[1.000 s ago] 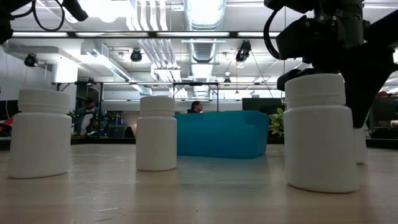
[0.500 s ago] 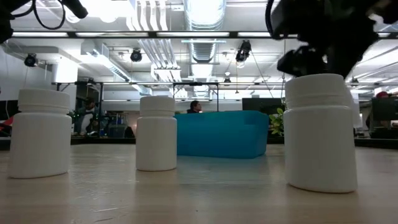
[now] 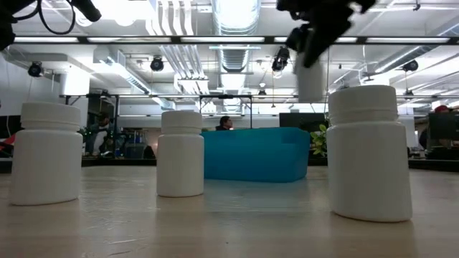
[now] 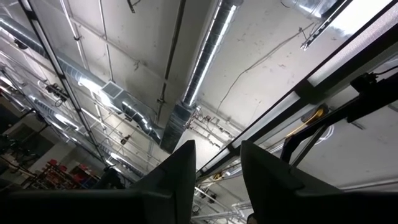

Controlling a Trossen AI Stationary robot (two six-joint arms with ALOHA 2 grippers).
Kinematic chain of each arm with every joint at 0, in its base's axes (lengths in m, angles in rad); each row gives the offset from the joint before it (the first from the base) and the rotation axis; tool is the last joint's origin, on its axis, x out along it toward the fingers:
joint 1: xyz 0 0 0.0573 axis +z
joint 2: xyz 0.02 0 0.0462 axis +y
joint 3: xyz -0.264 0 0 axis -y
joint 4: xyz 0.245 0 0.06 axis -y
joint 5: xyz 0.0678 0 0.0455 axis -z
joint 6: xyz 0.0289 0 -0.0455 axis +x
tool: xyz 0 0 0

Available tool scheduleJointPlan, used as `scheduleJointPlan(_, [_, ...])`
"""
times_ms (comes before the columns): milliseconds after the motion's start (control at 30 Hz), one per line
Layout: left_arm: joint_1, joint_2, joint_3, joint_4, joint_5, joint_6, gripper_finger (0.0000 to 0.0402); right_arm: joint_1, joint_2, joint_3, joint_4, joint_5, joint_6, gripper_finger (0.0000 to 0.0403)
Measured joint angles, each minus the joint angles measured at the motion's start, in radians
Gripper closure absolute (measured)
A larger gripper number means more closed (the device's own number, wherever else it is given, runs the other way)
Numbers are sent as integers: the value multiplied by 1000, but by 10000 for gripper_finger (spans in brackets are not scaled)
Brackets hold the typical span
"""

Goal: Pick and place pill bottles into a basket
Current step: Put the white pill bottle into the blue bin

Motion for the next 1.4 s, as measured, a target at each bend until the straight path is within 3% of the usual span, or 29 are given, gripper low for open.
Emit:
scheduleJointPlan(233, [0,-2,-1,0,-2,-4,289,-67,13,-23,62,-1,-9,257])
scheduleJointPlan(833, [1,0,-1,1,-10,-4,289,-66,177,-22,158,-9,-68,257])
scheduleJointPlan(1400, [0,-13,-1,1,-10,-1,289,-66,216,-70,211,-9,-79,257])
